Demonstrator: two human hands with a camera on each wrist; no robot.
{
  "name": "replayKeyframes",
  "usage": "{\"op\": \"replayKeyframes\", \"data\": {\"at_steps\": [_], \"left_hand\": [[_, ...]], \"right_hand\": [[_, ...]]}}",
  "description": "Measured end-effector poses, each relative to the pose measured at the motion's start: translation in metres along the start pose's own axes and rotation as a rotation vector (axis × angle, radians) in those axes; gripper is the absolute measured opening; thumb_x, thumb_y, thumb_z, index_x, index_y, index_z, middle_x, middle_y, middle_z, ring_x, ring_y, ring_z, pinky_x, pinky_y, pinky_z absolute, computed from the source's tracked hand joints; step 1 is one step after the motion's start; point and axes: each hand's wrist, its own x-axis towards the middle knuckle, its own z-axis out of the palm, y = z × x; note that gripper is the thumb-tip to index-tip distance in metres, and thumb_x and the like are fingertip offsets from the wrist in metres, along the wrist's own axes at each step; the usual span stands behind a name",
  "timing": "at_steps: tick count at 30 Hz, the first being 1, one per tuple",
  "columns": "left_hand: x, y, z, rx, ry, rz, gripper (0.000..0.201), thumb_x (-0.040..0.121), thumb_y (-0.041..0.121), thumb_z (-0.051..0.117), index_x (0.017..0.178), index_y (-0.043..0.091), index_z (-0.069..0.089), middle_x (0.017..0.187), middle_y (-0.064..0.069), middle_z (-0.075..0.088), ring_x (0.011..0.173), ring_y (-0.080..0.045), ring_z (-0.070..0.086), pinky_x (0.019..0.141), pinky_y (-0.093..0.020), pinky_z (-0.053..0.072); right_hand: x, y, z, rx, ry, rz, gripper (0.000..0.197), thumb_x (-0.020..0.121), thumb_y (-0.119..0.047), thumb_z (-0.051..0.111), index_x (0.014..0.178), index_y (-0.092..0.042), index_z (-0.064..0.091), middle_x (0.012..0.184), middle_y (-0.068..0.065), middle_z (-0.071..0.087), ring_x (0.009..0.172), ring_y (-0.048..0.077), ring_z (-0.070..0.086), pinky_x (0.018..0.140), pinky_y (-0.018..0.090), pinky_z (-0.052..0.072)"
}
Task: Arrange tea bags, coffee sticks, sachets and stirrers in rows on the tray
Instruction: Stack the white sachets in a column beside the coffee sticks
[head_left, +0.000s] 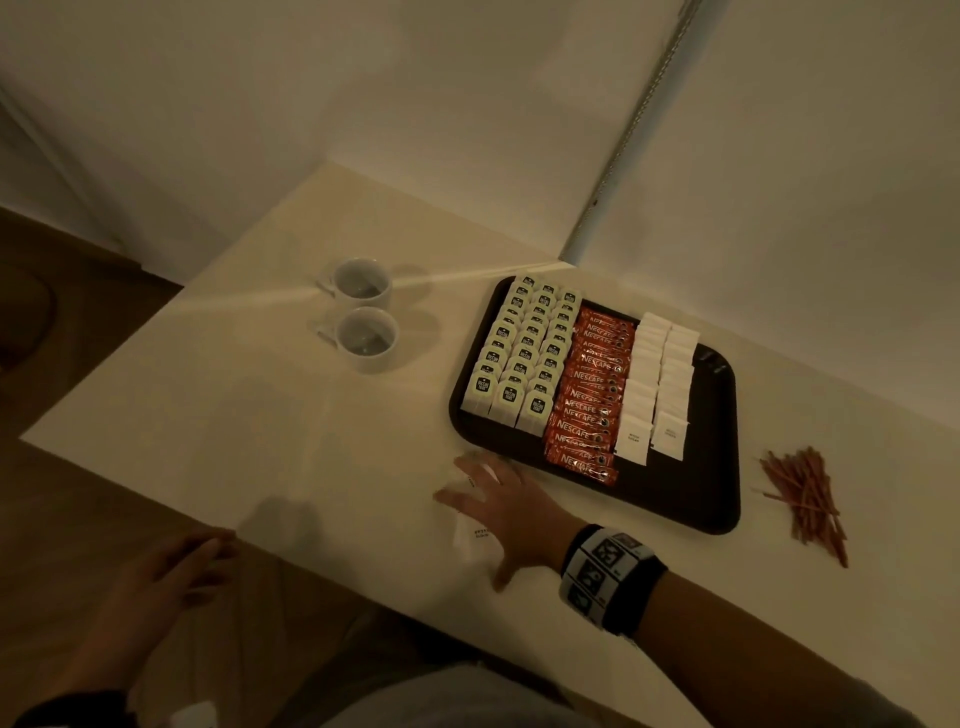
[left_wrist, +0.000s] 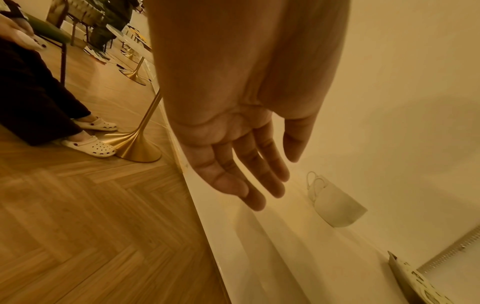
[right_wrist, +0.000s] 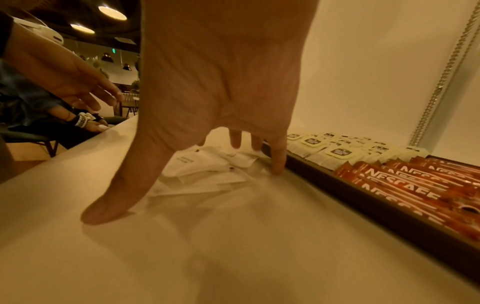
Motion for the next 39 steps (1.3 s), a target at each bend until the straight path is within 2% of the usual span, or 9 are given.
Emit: {"op": "replayKeyframes", "data": {"at_steps": [5, 10, 16, 20, 25, 30, 33, 36, 39], "left_hand": [[-0.001, 0.004, -0.001, 0.008, -0.006, 0.0, 0.021, 0.098, 0.012, 0.045, 0.101, 0.012, 0.066, 0.097, -0.011, 0.069, 0.087, -0.029, 0.062, 0.065, -0.026, 0.054], [0.001, 0.004, -0.003, -0.002, -0.001, -0.027, 0.021, 0.098, 0.009, 0.045, 0.102, 0.008, 0.065, 0.096, -0.013, 0.068, 0.083, -0.028, 0.061, 0.054, -0.014, 0.052], [0.009, 0.005, -0.004, -0.02, -0.021, -0.052, 0.021, 0.098, 0.015, 0.045, 0.099, 0.018, 0.066, 0.102, -0.013, 0.068, 0.087, -0.028, 0.062, 0.072, -0.032, 0.049], [0.009, 0.019, 0.002, -0.015, -0.049, -0.042, 0.021, 0.098, 0.014, 0.045, 0.098, 0.016, 0.065, 0.101, -0.013, 0.067, 0.087, -0.03, 0.061, 0.073, -0.034, 0.048], [0.012, 0.05, 0.028, 0.118, -0.093, 0.096, 0.017, 0.096, 0.01, 0.05, 0.094, 0.016, 0.065, 0.097, -0.011, 0.069, 0.083, -0.03, 0.064, 0.068, -0.034, 0.048], [0.02, 0.09, 0.077, 0.493, -0.306, 0.331, 0.011, 0.088, 0.018, 0.066, 0.092, 0.029, 0.067, 0.091, 0.007, 0.068, 0.078, -0.011, 0.064, 0.069, -0.022, 0.047], [0.024, 0.111, 0.116, 0.674, -0.588, 0.406, 0.018, 0.082, 0.023, 0.073, 0.089, 0.037, 0.064, 0.091, 0.009, 0.066, 0.08, -0.011, 0.061, 0.073, -0.022, 0.049], [0.018, 0.119, 0.163, 0.946, -0.885, 0.53, 0.029, 0.078, 0.034, 0.076, 0.104, 0.033, 0.063, 0.101, 0.012, 0.059, 0.087, -0.005, 0.052, 0.08, -0.019, 0.044], [0.009, 0.109, 0.202, 1.228, -1.105, 0.64, 0.053, 0.074, 0.039, 0.078, 0.12, 0.026, 0.056, 0.118, 0.003, 0.054, 0.106, -0.014, 0.047, 0.087, -0.026, 0.038]], "right_hand": [[0.003, 0.0, -0.004, 0.046, 0.002, -0.011, 0.09, 0.063, -0.041, 0.081, 0.138, -0.035, 0.031, 0.135, 0.003, 0.035, 0.125, 0.026, 0.03, 0.102, 0.048, 0.036], [0.002, -0.001, 0.002, 0.119, -0.015, -0.028, 0.068, 0.07, -0.03, 0.078, 0.128, -0.034, 0.043, 0.145, 0.002, 0.022, 0.135, 0.029, 0.018, 0.105, 0.056, 0.029], [0.006, -0.003, 0.003, 0.124, -0.051, -0.081, 0.056, 0.076, -0.024, 0.074, 0.124, -0.029, 0.045, 0.132, 0.002, 0.036, 0.122, 0.027, 0.03, 0.1, 0.044, 0.041], [0.005, -0.001, 0.006, 0.172, -0.085, -0.048, 0.056, 0.078, -0.023, 0.072, 0.126, -0.026, 0.042, 0.13, 0.004, 0.036, 0.118, 0.026, 0.033, 0.097, 0.039, 0.042], [0.003, 0.005, 0.007, 0.287, 0.053, 0.034, 0.046, 0.08, -0.017, 0.071, 0.121, -0.017, 0.051, 0.129, 0.004, 0.035, 0.113, 0.021, 0.042, 0.091, 0.026, 0.04], [-0.007, 0.009, 0.011, 0.417, 0.058, 0.168, 0.049, 0.085, -0.013, 0.064, 0.128, -0.019, 0.042, 0.135, 0.004, 0.039, 0.123, 0.02, 0.036, 0.102, 0.033, 0.037], [-0.011, 0.015, 0.014, 0.379, 0.046, 0.201, 0.043, 0.088, -0.012, 0.059, 0.128, -0.013, 0.042, 0.135, 0.009, 0.037, 0.124, 0.023, 0.036, 0.101, 0.032, 0.034], [-0.013, 0.021, 0.016, 0.32, 0.089, 0.204, 0.04, 0.088, -0.014, 0.059, 0.125, -0.013, 0.044, 0.134, 0.008, 0.04, 0.122, 0.022, 0.039, 0.101, 0.031, 0.035], [-0.019, 0.031, 0.011, 0.406, 0.118, 0.289, 0.046, 0.087, -0.017, 0.063, 0.128, -0.013, 0.044, 0.133, 0.006, 0.044, 0.119, 0.021, 0.045, 0.097, 0.027, 0.038]]}}
